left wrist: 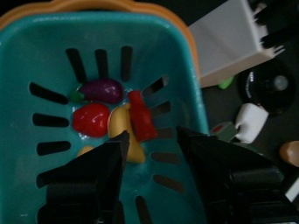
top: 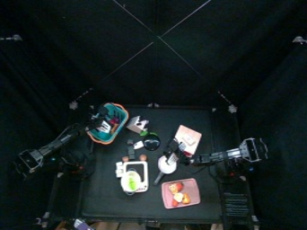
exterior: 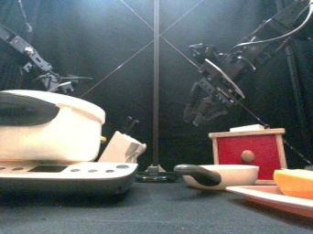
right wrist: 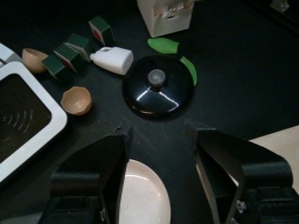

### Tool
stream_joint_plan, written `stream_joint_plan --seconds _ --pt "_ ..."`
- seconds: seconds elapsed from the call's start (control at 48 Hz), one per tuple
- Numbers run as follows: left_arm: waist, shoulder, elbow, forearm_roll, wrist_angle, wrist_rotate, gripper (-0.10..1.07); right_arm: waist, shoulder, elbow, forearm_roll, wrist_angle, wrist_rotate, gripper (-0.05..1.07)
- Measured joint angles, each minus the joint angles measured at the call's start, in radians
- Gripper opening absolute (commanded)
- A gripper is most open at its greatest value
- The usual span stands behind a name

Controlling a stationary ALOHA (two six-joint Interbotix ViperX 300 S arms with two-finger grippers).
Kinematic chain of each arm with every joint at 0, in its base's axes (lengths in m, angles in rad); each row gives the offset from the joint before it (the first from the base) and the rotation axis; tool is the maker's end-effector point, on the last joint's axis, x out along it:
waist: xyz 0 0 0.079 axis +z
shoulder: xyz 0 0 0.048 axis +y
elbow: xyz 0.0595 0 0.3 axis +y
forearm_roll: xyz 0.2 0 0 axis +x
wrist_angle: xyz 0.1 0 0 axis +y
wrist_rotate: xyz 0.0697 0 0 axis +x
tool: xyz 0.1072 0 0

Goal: Grab banana

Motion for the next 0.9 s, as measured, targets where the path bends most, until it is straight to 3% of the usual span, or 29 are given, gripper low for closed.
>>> stream_joint_plan --seconds 0.5,0.896 --pt "0.009 0.261 -0.015 0.054 -0.032 0.003 0.85 -0.002 0.0 0.009 0.0 0.0 0.0 0.86" --pt "0.043 0.341 -0.028 0.077 -0.037 0.003 0.85 -0.002 0.008 0.009 0.005 0.0 0.0 0.86"
